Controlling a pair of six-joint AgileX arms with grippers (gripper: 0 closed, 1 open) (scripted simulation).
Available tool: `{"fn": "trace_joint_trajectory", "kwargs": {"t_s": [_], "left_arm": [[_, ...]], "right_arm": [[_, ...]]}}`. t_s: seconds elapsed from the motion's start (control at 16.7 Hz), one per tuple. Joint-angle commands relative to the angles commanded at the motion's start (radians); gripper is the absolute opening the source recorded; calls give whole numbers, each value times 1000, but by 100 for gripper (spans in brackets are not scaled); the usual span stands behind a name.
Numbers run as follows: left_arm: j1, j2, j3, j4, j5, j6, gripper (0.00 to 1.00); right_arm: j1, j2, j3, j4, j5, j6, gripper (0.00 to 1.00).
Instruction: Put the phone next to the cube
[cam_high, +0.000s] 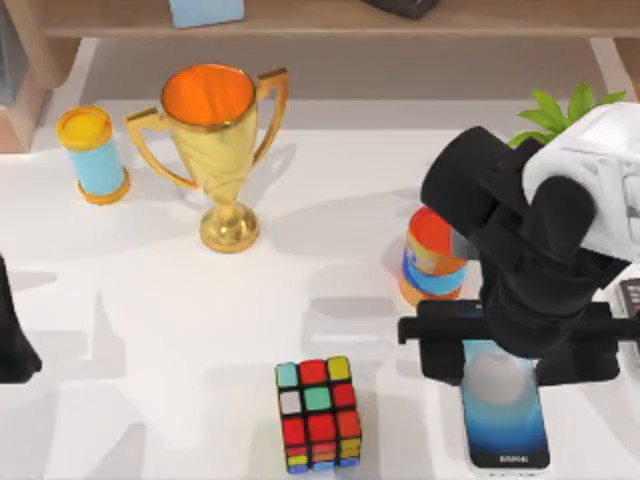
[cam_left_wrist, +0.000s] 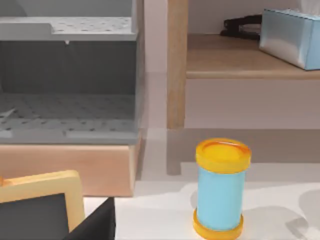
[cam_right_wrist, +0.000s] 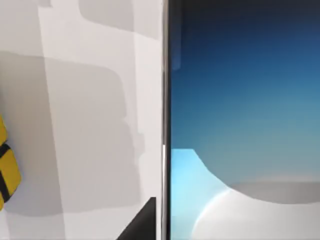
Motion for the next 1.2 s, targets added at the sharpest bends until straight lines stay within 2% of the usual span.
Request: {"fn": "trace_joint_trajectory", "kwargs": {"t_s": [0.78,1.2], "left_arm": [[0,0,0,0,0,0,100],[0,0,0,0,0,0,100]], "right_arm": [[16,4,-7,32,-2,-11,0],[40,35,-28,77,-54,-16,0]]}}
